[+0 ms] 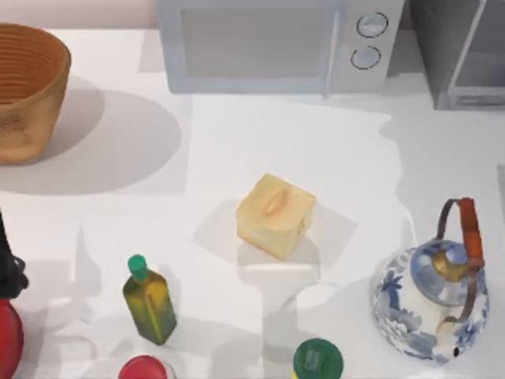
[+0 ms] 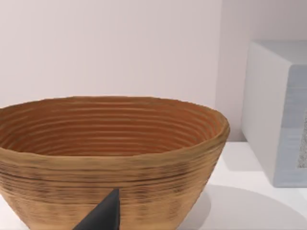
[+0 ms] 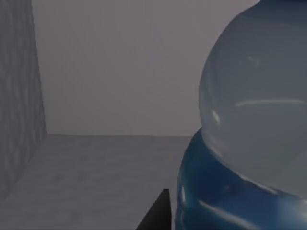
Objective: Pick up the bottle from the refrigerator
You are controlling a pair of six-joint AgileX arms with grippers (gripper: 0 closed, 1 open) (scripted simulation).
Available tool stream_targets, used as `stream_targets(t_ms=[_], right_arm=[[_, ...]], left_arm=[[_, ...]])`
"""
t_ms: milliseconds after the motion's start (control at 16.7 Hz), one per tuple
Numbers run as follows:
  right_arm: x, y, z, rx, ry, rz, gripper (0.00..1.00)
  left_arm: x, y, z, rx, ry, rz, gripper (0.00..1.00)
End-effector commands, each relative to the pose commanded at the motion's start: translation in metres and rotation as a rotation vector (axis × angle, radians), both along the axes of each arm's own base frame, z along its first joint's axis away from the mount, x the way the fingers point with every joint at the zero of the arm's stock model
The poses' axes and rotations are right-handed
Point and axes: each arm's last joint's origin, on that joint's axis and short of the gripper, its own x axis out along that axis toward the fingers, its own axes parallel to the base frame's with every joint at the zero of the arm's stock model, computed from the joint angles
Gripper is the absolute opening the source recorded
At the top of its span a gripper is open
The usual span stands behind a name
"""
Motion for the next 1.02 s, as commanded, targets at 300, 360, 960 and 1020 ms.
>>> stream_targets(t_ms=[300,360,960,1020], right_arm=[[0.000,0.000,0.000,0.000,0.000,0.000,0.00],[0.000,0.000,0.000,0.000,0.000,0.000,0.00],[0.000,-0.001,0.020,0.005,0.006,-0.001,0.00],[0.000,-0.001,0.029,0.004,0.006,-0.002,0.00]], left_arm=[[0.000,0.000,0.000,0.000,0.000,0.000,1.00],[0.000,0.000,0.000,0.000,0.000,0.000,1.00],[0.000,0.000,0.000,0.000,0.000,0.000,1.00],[0.000,0.000,0.000,0.000,0.000,0.000,1.00]])
